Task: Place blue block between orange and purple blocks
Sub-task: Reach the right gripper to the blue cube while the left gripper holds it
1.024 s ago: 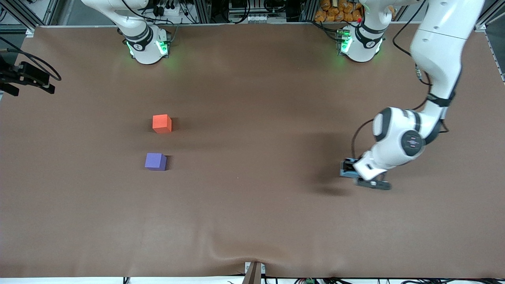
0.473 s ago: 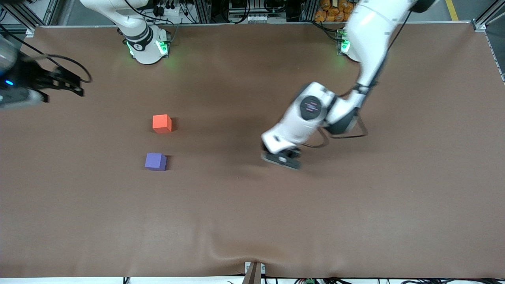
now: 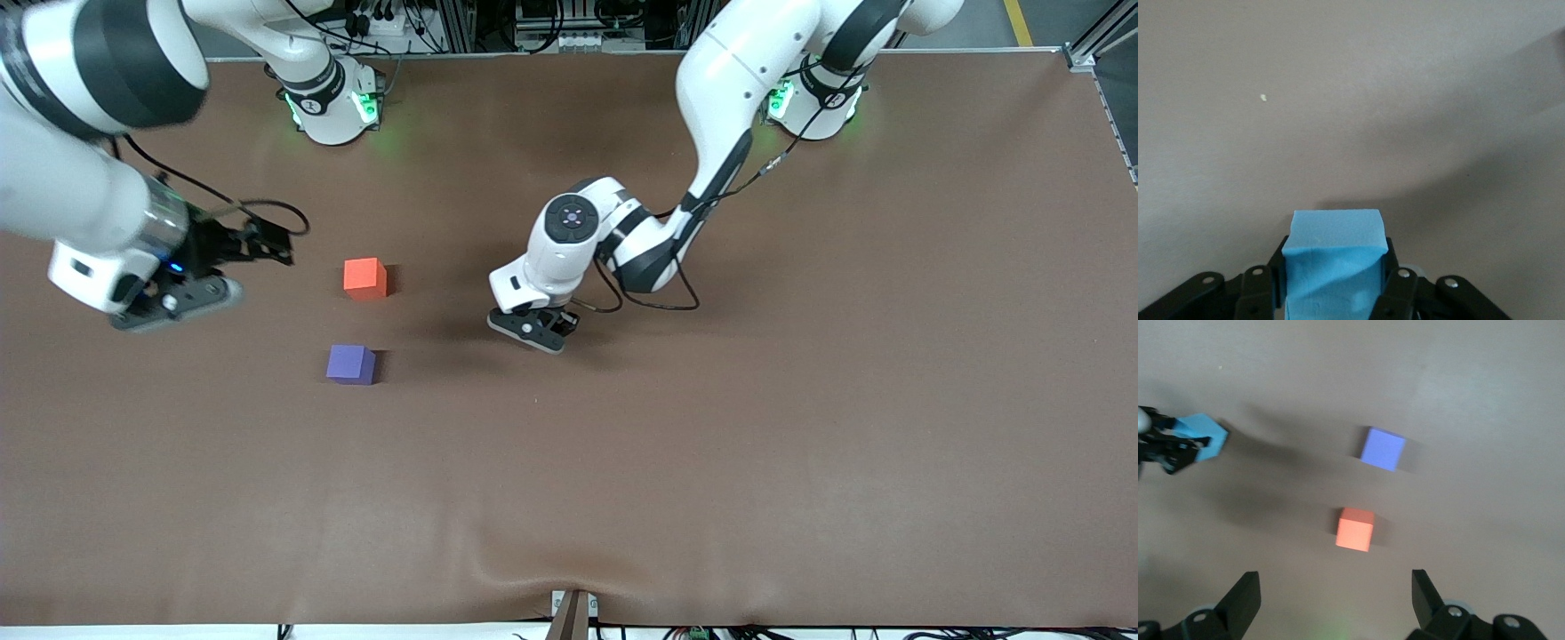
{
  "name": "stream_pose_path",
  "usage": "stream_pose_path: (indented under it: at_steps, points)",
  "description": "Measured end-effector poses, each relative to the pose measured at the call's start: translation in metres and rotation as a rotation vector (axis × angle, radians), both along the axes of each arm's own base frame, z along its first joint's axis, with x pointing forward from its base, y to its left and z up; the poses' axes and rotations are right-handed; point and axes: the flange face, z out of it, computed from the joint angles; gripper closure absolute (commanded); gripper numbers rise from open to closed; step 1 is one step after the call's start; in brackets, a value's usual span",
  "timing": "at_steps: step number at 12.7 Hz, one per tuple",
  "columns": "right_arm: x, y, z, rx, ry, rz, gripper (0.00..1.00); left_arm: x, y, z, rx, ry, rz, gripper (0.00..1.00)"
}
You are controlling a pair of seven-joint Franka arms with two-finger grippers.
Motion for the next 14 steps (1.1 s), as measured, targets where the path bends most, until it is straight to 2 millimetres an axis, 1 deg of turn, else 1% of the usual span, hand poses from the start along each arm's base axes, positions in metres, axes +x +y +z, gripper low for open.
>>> stream_pose_path:
  at_steps: [1,2,3,4,5,6,7,8,9,10,11,12,13,14]
  points:
    - [0.005,0.007,-0.015,0.006,0.016,0.005,0.00,-0.003,-0.007,-0.005,-0.004,-0.017,-0.002,0.00]
    - [0.011,0.013,-0.030,0.022,0.026,0.002,0.00,-0.005,-0.012,-0.005,-0.013,-0.034,-0.006,0.00]
    - [0.018,0.018,-0.049,0.041,0.035,-0.009,0.00,-0.001,-0.014,0.003,-0.028,-0.053,-0.004,0.00]
    - [0.023,0.025,-0.066,0.048,0.040,-0.037,0.00,0.007,-0.014,0.019,-0.044,-0.072,0.004,0.00]
    - [0.026,0.039,-0.082,0.040,0.041,-0.085,0.00,0.020,-0.007,0.042,-0.043,-0.090,0.021,0.00]
    - [0.025,0.062,-0.098,0.025,0.041,-0.133,0.00,0.037,0.009,0.074,-0.022,-0.101,0.046,0.00]
    - [0.020,0.092,-0.114,0.006,0.043,-0.180,0.00,0.055,0.034,0.114,0.019,-0.098,0.082,0.00]
    - [0.011,0.124,-0.128,-0.013,0.044,-0.218,0.00,0.074,0.072,0.160,0.072,-0.069,0.132,0.00]
    - [0.001,0.157,-0.140,-0.028,0.041,-0.251,0.00,0.089,0.120,0.204,0.122,-0.025,0.192,0.00]
    - [-0.009,0.188,-0.152,-0.037,0.029,-0.284,0.00,0.104,0.173,0.242,0.160,0.018,0.260,0.00]
    - [-0.018,0.215,-0.166,-0.042,0.015,-0.317,0.00,0.118,0.229,0.272,0.185,0.053,0.330,0.00]
    - [-0.025,0.238,-0.182,-0.046,0.003,-0.355,0.00,0.131,0.283,0.292,0.199,0.076,0.379,0.00]
    - [-0.031,0.258,-0.203,-0.054,-0.004,-0.400,0.00,0.140,0.333,0.308,0.208,0.094,0.411,0.00]
    - [-0.040,0.277,-0.226,-0.072,-0.008,-0.444,0.00,0.144,0.374,0.321,0.215,0.112,0.438,0.00]
